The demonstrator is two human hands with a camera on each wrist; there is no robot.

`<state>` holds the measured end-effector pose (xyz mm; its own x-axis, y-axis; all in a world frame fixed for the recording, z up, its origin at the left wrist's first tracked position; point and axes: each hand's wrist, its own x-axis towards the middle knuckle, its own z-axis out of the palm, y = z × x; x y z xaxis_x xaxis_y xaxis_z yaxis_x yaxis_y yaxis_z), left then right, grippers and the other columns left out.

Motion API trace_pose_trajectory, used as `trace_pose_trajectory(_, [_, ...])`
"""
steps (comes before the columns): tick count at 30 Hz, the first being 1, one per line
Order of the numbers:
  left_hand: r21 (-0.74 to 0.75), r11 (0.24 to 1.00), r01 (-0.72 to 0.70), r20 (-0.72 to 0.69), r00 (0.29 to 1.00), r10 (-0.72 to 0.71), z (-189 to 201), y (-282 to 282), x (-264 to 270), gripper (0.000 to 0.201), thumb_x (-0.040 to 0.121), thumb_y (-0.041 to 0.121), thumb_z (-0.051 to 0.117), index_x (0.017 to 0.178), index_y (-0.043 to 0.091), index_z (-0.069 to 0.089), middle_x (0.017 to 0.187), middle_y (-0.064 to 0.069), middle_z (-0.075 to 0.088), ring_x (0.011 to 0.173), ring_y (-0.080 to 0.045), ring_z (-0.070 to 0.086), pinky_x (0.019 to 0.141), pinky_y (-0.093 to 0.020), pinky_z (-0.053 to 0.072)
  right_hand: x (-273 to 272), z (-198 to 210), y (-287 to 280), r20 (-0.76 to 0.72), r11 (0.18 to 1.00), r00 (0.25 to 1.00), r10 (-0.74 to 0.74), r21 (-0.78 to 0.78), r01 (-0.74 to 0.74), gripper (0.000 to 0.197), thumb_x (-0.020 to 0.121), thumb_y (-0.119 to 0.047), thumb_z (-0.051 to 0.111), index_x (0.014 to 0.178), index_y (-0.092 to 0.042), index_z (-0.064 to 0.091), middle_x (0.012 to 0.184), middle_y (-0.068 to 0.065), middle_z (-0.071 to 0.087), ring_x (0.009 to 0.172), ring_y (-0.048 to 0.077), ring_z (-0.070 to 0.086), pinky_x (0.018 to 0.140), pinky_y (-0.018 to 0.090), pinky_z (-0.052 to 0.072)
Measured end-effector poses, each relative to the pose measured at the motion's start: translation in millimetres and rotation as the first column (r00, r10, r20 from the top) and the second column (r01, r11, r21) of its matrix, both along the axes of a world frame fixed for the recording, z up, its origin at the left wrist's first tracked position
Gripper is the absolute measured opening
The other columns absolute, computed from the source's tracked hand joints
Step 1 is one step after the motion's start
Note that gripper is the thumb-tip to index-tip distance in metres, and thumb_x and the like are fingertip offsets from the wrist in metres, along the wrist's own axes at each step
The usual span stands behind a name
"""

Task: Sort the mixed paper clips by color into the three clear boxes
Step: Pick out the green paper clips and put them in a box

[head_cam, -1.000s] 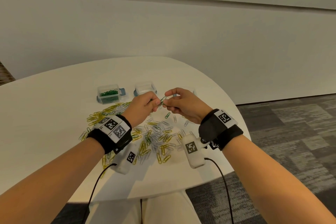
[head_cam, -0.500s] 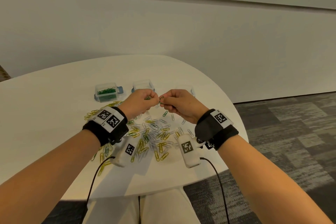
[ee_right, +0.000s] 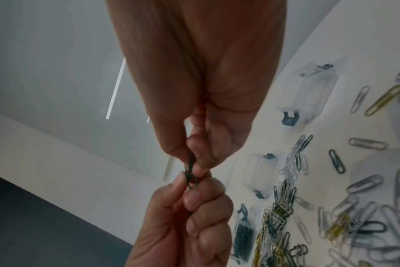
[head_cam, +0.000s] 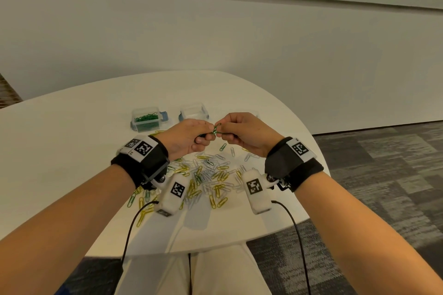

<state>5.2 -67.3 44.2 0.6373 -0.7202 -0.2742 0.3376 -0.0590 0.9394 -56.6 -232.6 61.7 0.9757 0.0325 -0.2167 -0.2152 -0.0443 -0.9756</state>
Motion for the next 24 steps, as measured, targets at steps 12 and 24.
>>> trace_pose_trajectory(12, [0.007, 1.0, -0.009, 0.136, 0.991, 0.008, -6.8, 0.3, -6.5, 0.021, 0.101, 0.01, 0.036, 0.085, 0.009, 0.049, 0.063, 0.001, 0.042, 0.044, -0.002, 0.029, 0.039, -0.011, 0.025, -6.2, -3.4, 1.9, -0.006, 0.994, 1.0, -0.01, 0.105, 0.01, 0.009, 0.092, 0.001, 0.055, 0.095, -0.005, 0.061, 0.076, 0.006, 0.061, 0.057, 0.009, 0.045, 0.058, 0.018, 0.041])
trace_pose_trajectory(24, [-0.052, 0.993, -0.11, 0.207, 0.971, 0.118, -2.4, -6.5, -7.0, 0.021, 0.099, 0.005, 0.039, 0.082, 0.008, 0.052, 0.06, 0.002, 0.043, 0.042, -0.002, 0.029, 0.039, -0.012, 0.026, -4.9, -1.8, 3.6, -0.055, 0.903, 0.991, -0.12, 0.41, 0.132, 0.014, 0.093, 0.006, 0.049, 0.098, -0.007, 0.053, 0.078, 0.014, 0.062, 0.052, 0.009, 0.045, 0.046, 0.016, 0.037])
